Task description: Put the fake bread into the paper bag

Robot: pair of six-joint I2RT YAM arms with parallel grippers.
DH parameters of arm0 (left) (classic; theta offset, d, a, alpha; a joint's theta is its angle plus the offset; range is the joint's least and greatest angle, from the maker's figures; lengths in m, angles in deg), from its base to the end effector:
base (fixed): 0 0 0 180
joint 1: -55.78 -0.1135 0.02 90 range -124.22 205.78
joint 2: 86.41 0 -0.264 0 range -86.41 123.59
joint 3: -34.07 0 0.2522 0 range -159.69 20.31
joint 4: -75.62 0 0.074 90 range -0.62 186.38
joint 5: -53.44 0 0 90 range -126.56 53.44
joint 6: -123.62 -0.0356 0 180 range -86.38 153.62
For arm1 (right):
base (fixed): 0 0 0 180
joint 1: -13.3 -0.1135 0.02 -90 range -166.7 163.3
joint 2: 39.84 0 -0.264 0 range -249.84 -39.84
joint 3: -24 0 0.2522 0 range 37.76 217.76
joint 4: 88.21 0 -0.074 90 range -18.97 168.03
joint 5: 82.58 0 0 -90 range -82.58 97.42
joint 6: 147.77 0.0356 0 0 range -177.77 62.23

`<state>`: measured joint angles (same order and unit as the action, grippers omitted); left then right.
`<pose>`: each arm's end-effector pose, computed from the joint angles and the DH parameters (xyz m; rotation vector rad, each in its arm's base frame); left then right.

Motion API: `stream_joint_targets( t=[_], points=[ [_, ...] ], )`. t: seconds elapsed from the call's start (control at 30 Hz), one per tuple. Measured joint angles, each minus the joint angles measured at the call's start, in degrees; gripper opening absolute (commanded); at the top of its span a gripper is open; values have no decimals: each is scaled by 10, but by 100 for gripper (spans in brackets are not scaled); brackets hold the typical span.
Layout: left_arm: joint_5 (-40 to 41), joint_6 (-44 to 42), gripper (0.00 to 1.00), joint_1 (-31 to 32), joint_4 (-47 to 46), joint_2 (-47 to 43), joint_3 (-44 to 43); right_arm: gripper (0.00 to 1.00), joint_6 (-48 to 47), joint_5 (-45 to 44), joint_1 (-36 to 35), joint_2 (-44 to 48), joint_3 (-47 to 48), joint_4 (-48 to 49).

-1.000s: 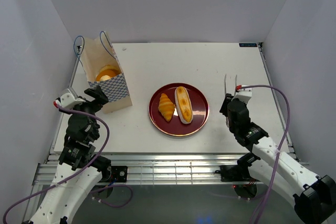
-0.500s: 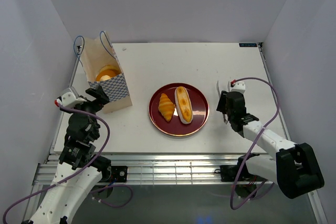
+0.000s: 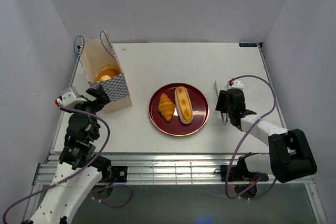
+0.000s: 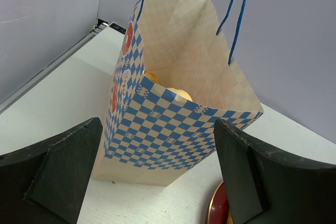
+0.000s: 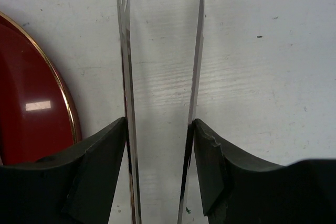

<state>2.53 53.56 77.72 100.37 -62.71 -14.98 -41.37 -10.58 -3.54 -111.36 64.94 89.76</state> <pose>0.1084 -0.0195 0.3287 -0.5020 1.4800 -0.0435 0.2370 0.0602 0.1775 0.1741 2.1018 0.0101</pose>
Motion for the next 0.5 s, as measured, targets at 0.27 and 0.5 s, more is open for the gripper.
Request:
stream_joint_targets(
  t=[0.27, 0.5],
  points=[
    [-5, -2, 98, 0, -3, 0, 0, 64, -4, 35, 3, -36, 27, -13],
    [-6, -4, 98, 0, -3, 0, 0, 70, -3, 50, 3, -47, 28, -18]
  ],
)
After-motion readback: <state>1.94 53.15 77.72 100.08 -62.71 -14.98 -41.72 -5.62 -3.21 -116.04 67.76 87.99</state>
